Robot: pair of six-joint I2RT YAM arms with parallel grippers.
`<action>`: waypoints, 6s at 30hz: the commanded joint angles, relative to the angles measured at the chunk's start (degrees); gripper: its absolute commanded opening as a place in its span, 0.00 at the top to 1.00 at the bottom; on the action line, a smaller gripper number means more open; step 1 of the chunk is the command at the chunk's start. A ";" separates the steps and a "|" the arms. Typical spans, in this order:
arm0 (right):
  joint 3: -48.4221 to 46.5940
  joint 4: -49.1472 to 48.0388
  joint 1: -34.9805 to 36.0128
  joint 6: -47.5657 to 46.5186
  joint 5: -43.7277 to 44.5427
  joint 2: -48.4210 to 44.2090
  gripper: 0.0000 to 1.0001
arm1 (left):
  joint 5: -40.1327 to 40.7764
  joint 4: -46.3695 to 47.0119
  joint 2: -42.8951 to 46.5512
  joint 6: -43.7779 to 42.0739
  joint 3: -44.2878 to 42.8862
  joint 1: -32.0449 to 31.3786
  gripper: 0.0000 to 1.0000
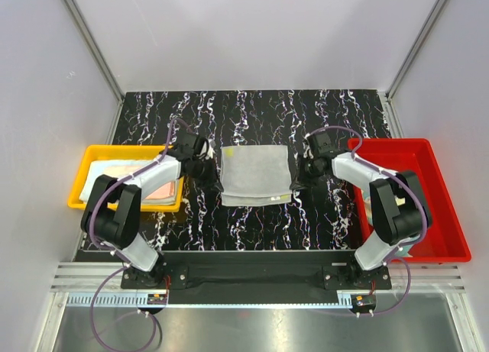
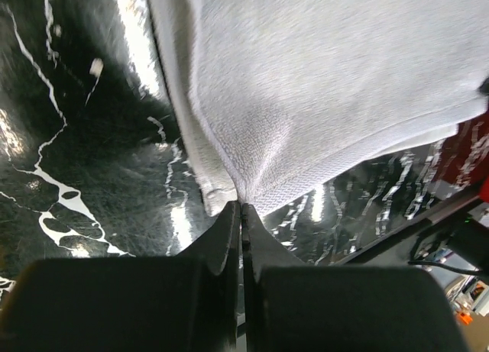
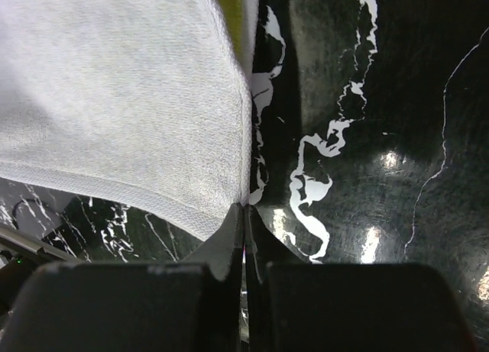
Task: Fold and stack the towels
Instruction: Fold the towel
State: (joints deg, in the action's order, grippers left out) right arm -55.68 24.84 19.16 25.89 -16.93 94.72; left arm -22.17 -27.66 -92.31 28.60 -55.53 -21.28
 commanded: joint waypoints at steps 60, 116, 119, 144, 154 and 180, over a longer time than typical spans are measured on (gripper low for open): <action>-0.12 5.81 0.62 -1.10 -0.82 -7.96 1.00 | -0.85 0.07 8.37 3.48 1.31 -3.33 1.00; -2.50 -14.56 0.44 -3.48 -1.97 9.70 0.79 | 6.08 4.46 -12.18 -5.22 -11.17 0.80 0.65; -2.42 -14.12 0.53 -3.39 -1.97 9.09 0.79 | 6.79 3.75 -11.84 -5.75 -11.88 0.80 0.64; -36.70 13.04 -7.29 -32.31 -21.30 26.30 0.72 | -6.75 -6.09 -24.04 -30.62 -29.55 3.08 0.67; -38.80 11.81 -10.28 -33.79 -18.49 30.70 0.72 | -0.77 -5.56 -27.21 -28.86 -31.48 3.44 0.65; -38.18 8.29 -8.79 -24.30 -26.07 31.84 0.94 | -1.83 -2.93 -27.65 -22.97 -33.51 3.44 0.63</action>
State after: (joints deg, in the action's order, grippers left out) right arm -92.79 35.11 10.09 1.96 -43.31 124.49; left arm -26.48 -32.80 -118.48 5.23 -86.94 -18.22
